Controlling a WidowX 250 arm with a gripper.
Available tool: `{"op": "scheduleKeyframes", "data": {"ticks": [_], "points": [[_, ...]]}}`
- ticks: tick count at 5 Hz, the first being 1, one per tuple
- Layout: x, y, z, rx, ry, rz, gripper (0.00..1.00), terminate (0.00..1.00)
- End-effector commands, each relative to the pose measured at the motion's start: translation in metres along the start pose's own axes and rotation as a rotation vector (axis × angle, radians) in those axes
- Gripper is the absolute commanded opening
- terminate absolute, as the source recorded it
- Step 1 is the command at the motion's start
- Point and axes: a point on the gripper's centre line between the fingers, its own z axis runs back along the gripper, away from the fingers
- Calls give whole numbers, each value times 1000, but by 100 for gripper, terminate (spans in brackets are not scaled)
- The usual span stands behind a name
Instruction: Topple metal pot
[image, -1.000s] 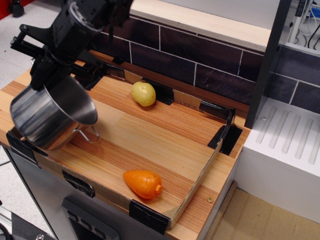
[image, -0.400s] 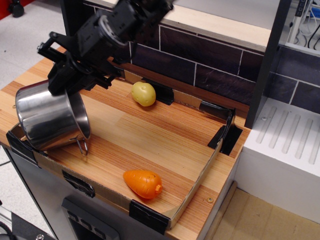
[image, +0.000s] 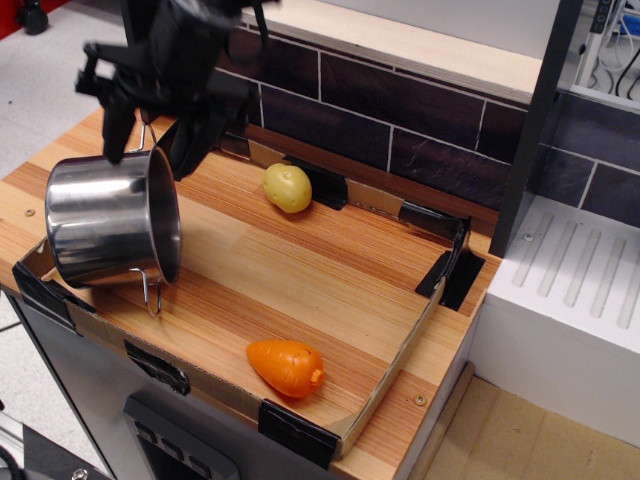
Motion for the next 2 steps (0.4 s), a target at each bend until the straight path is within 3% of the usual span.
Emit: {"op": "scheduleKeyframes", "data": {"ticks": [1, 2], "points": [[15, 18, 43, -297, 92, -12, 100, 0], [18, 35, 62, -460, 102, -65, 100, 0]]}}
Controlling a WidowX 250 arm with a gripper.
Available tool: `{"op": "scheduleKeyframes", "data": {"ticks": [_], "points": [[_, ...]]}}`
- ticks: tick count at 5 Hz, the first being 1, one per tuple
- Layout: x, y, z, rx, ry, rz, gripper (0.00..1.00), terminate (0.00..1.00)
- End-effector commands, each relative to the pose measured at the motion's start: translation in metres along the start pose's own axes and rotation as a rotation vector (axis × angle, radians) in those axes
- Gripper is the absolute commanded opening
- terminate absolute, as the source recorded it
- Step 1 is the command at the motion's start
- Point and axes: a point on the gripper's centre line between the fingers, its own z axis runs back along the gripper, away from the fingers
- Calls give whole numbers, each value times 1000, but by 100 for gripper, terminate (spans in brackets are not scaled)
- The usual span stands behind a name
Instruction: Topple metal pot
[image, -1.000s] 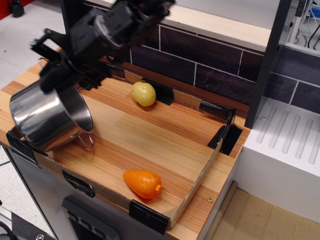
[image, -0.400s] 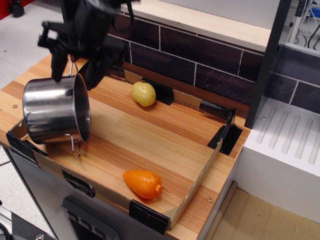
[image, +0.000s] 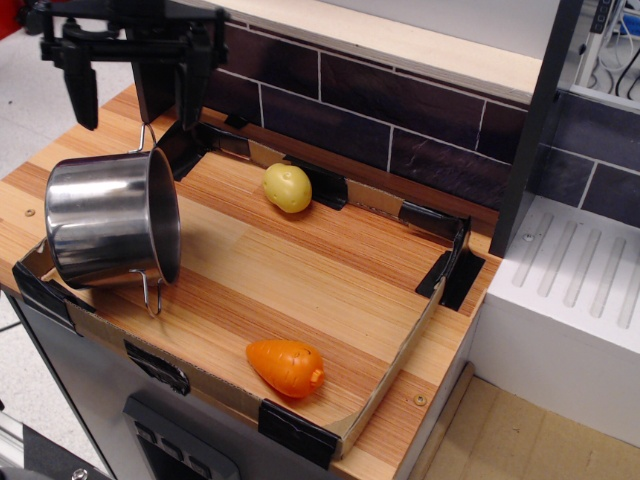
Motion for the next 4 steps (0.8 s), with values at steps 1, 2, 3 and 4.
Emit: {"op": "scheduleKeyframes", "data": {"ticks": [1, 2, 3, 4], "points": [[2, 30, 83, -345, -47, -80, 100, 0], [4, 46, 114, -372, -48, -70, 100, 0], [4, 46, 114, -372, -48, -70, 100, 0], [4, 46, 114, -372, -48, -70, 100, 100]]}}
